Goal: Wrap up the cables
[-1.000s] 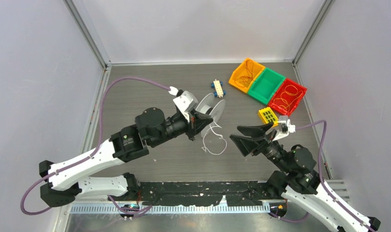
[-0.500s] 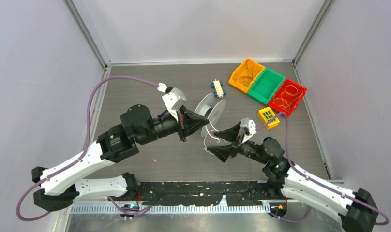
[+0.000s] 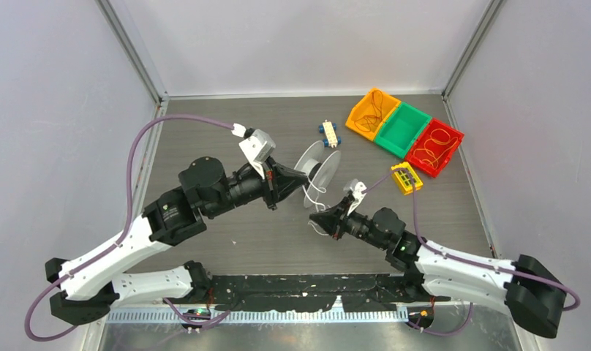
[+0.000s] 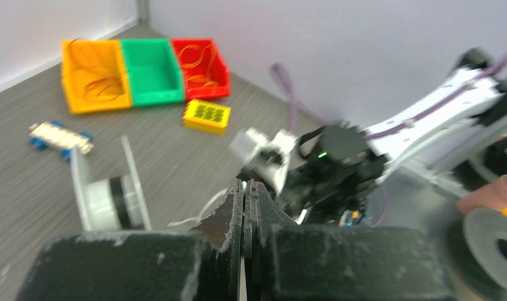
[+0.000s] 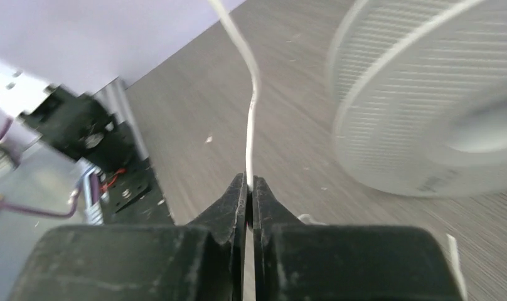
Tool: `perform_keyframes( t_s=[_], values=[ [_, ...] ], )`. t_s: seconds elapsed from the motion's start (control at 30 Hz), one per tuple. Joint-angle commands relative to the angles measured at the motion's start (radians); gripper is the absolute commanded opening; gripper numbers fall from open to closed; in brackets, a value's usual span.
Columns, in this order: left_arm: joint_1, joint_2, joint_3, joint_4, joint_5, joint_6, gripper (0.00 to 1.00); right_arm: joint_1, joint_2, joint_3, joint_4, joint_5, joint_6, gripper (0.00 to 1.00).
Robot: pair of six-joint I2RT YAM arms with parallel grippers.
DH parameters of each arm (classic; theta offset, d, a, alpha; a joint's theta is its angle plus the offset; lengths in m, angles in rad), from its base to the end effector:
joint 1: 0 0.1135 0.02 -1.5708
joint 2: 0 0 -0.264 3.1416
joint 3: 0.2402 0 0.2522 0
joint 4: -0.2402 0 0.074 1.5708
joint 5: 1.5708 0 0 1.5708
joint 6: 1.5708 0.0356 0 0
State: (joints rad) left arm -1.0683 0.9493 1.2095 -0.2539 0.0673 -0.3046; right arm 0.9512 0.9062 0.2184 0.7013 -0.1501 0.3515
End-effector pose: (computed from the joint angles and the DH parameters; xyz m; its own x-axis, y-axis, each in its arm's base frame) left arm 0.0928 -0.1739 0.4498 -0.2691 -0.1317 -0.9541 0.8660 0.4005 -0.2995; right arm 0.1082 0.1608 0.2136 -0.2997 0.1661 -0.9395 -0.8400 0.4210 0.3424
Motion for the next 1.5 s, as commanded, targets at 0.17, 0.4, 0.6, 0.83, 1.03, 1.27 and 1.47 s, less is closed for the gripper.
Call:
perform_keyframes(
  t_s=[0.17,0.4,0.6,0.83,1.03,1.27,1.47],
  values=[
    [0.016,0.086,-0.027,-0.165,-0.325,0.171,0.0,-0.246,-0.227,0.333,-0.678,0.384,-0.118,0.05],
    [0.068,0.241,-0.04,-0.127,-0.377,0.143,0.0,-0.436,-0.079,0.534,-0.711,0.337,-0.245,0.06],
    [0.096,0.361,-0.039,-0.113,-0.465,0.139,0.0,-0.458,0.017,0.593,-0.662,0.277,-0.269,0.06],
    [0.139,0.427,-0.056,-0.038,-0.435,0.14,0.0,-0.473,0.051,0.63,-0.639,0.253,-0.319,0.05],
    [0.145,0.461,-0.056,-0.007,-0.43,0.165,0.03,-0.474,0.059,0.605,-0.605,0.214,-0.317,0.05],
    [0.145,0.472,-0.055,0.026,-0.46,0.19,0.07,-0.474,0.043,0.58,-0.576,0.188,-0.327,0.05],
    [0.145,0.473,-0.054,0.03,-0.48,0.211,0.2,-0.473,0.038,0.573,-0.555,0.118,-0.331,0.05]
  ],
)
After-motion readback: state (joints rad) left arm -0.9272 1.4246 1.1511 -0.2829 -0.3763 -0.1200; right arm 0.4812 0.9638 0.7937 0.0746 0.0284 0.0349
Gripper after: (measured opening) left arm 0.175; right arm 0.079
